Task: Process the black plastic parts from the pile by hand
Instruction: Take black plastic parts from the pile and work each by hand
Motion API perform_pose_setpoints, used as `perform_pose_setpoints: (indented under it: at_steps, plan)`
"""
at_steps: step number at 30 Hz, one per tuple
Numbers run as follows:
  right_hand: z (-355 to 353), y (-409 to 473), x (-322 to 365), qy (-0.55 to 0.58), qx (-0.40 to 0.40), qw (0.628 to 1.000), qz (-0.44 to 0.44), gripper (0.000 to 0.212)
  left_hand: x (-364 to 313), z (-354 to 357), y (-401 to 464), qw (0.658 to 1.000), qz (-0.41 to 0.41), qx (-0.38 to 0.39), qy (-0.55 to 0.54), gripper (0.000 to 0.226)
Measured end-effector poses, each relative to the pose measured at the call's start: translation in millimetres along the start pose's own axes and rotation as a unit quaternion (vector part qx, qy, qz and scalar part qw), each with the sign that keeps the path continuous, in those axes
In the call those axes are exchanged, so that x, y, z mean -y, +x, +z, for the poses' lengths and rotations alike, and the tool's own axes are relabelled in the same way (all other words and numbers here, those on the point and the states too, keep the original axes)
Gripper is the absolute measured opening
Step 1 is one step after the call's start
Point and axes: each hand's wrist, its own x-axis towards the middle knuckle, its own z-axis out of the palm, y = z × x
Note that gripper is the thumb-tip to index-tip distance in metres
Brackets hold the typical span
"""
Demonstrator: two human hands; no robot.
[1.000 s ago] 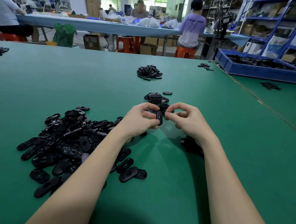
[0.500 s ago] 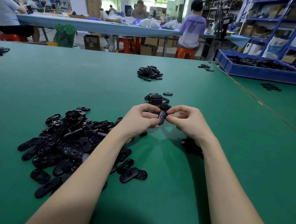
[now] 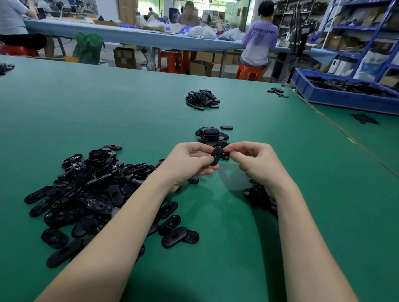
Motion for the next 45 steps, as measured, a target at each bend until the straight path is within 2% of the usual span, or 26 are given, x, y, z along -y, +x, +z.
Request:
perform_pose_setpoints:
  at_steps: [6,10,16,22,25,28,31,33,39,45]
  plan:
    - [-3,1,7,-0.029,0.014,0.999,-0.02,0.01,-2,0,-1,1.0,0.004,-0.022,0.014,0.018]
    - [4,4,7,-0.092,-0.004,0.995,-0.04,0.015,-3,1,-1,1.0,0.013,-0.008,0.028,0.018]
    - [8,5,7,-0.128,-0.015,0.99,-0.059,0.017,-2,-1,-1,0.998,0.016,-0.001,0.057,0.021]
    - [10,5,10,-0.192,-0.021,0.98,-0.041,0.015,-3,-1,-3,0.995,0.025,-0.003,0.094,0.02]
    - [13,5,13,-0.233,-0.043,0.972,-0.009,0.021,-3,-1,-4,0.993,0.018,-0.009,0.114,0.02]
    - [9,7,13,-0.182,-0.032,0.982,0.043,0.029,-4,-5,-3,0.994,0.007,0.007,0.113,0.022]
    - [4,4,7,-0.048,0.02,0.996,0.069,0.023,-7,-9,-3,0.996,-0.002,0.037,0.082,0.02]
    - [4,2,3,-0.015,0.032,0.997,0.075,0.022,-8,-7,-3,0.997,-0.006,0.044,0.065,0.016]
    - [5,3,1,-0.041,0.044,0.994,0.093,0.014,-3,-3,-1,0.997,-0.03,0.005,0.066,0.007]
    - [8,6,-1,-0.058,0.043,0.993,0.098,0.007,0,-2,0,0.996,-0.026,0.004,0.088,0.01]
